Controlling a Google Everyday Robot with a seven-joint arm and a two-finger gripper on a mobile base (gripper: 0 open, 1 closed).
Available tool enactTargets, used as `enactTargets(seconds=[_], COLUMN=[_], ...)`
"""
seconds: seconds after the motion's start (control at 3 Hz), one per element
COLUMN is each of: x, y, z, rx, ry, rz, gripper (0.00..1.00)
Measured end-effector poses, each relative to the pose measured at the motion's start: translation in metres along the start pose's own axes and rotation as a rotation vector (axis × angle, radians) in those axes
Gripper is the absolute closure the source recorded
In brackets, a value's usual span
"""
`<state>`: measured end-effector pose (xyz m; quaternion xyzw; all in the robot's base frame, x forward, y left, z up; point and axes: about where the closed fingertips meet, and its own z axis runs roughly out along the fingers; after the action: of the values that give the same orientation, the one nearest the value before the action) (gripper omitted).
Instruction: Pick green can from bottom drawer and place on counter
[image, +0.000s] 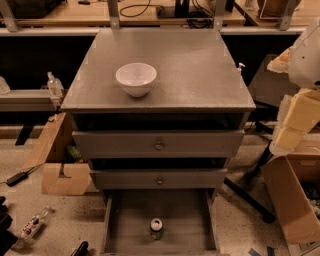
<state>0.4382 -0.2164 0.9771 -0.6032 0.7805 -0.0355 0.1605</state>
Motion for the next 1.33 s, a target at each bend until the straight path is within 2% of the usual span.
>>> enactTargets(seconds=[0.33,0.67,1.0,1.33], x=[0.001,0.019,0.060,0.081], y=[0.001,0.007,0.048,0.062], z=[0.003,0.032,0.107,0.152], rx=[0.000,-0.006,-0.026,0.034], ry=[-0.010,-0.136,-0.339,-0.513], rz=[0.005,0.067,0.147,0.235], gripper=[0.00,0.00,0.00,0.00])
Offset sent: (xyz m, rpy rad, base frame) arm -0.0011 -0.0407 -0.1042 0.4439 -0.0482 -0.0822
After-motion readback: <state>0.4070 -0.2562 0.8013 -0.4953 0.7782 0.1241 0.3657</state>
